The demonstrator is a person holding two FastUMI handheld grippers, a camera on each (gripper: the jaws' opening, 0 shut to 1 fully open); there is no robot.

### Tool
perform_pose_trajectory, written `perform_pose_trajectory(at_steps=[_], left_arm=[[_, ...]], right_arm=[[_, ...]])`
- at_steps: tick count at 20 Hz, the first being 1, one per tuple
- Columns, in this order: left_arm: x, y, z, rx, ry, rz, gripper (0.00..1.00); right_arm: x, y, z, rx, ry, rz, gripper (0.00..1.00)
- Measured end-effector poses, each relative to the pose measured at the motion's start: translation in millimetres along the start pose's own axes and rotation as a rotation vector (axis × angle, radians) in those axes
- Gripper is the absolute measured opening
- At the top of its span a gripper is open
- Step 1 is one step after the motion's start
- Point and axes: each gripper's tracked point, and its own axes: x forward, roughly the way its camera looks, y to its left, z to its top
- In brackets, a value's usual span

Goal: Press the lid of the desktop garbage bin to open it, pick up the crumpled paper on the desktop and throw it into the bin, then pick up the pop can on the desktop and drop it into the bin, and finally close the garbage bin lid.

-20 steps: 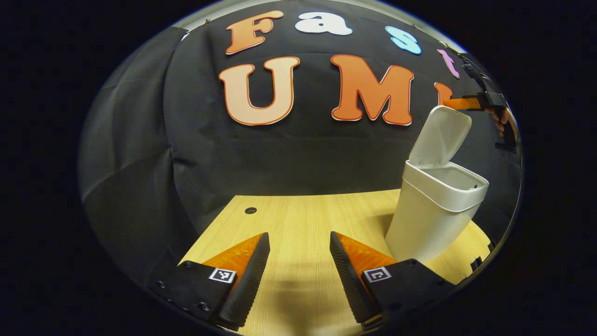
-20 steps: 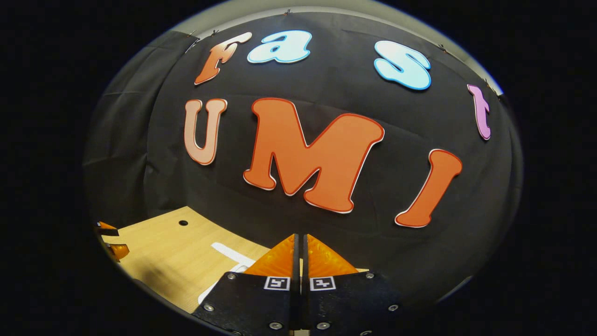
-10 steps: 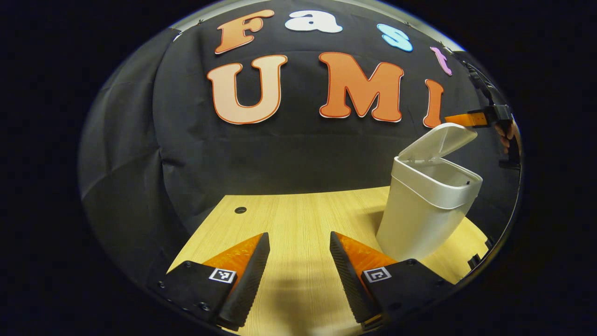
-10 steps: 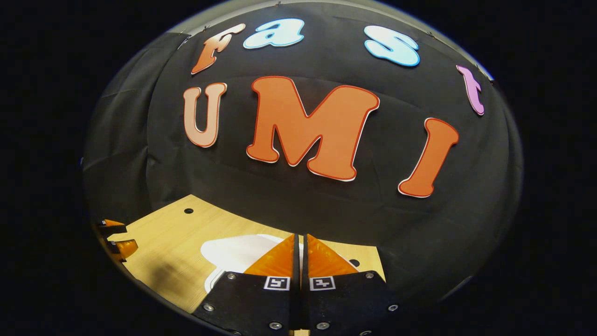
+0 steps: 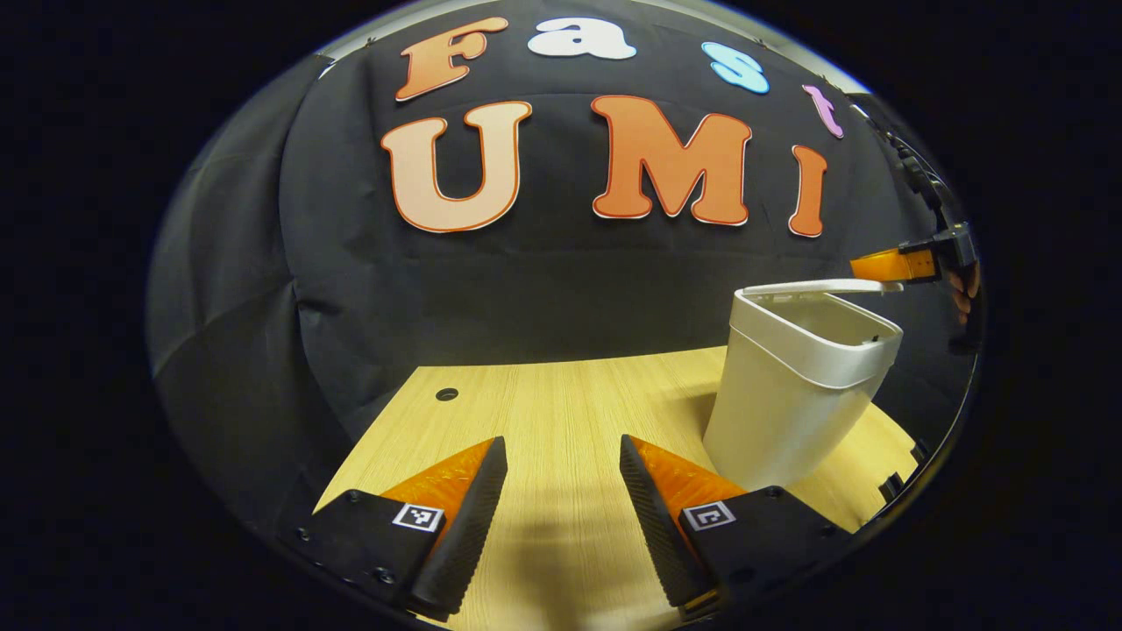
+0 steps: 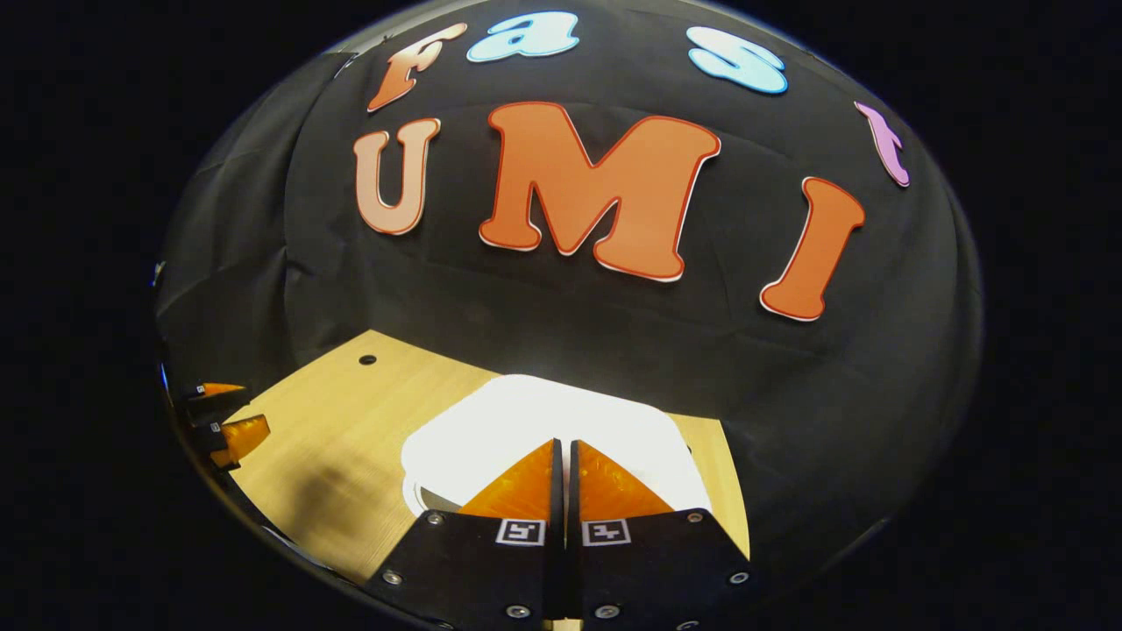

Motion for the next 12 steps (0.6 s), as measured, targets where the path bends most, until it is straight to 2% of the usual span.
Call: perform_pose_trajectory(at_steps=[10,12], left_arm=[[-1,-2,1,0.006,0.003,-0.007,0.82],[0,0,-2,0.003,0.006,-0.006,0.82]], right_arm=[[-14,18,-38,0.048,0.112,0.041,0.01],[-11,20,-36,0.042,0.095,0.047,0.01]])
